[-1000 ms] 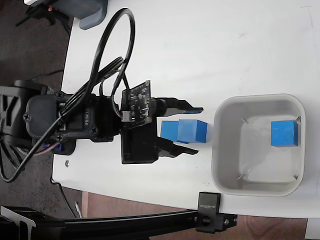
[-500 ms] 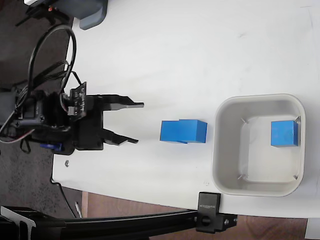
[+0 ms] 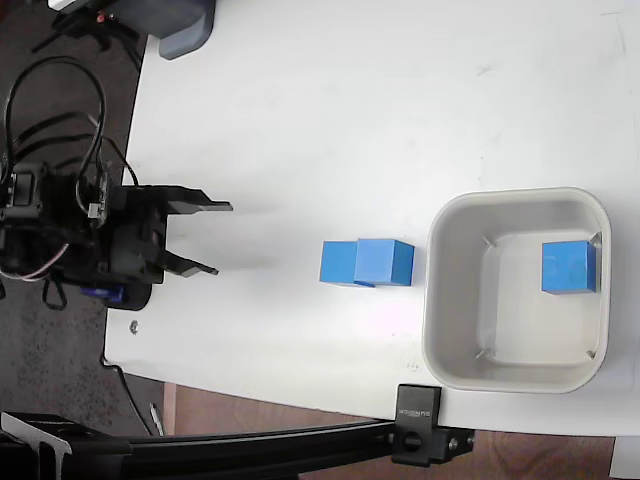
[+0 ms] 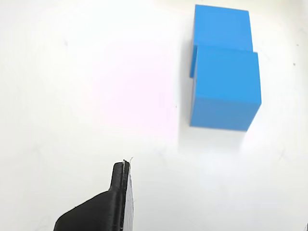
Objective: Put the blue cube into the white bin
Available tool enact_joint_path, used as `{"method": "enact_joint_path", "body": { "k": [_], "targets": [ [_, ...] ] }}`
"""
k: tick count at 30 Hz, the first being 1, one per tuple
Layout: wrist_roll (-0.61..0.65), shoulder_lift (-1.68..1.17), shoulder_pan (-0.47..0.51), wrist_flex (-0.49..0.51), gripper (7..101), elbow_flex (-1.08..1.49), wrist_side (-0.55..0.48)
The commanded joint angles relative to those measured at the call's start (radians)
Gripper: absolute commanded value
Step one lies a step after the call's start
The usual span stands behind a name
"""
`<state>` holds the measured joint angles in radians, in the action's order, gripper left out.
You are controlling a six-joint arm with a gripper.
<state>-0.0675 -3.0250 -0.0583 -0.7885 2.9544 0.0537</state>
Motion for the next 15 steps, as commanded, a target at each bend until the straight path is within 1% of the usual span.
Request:
{"method": "enact_joint_path", "body": {
  "k": [1, 3, 5, 7, 15],
  "targets": [
    [-0.006, -0.029, -0.014, 0.017, 100.0, 0.032, 0.066],
    [-0.008, -0.029, -0.018, 0.017, 100.0, 0.04, 0.075],
    [-0.035, -0.029, -0.023, 0.017, 100.0, 0.04, 0.118],
    [-0.046, -0.029, -0.02, 0.015, 100.0, 0.04, 0.13],
    [-0.031, -0.029, -0.02, 0.014, 100.0, 0.04, 0.104]
  ]
}}
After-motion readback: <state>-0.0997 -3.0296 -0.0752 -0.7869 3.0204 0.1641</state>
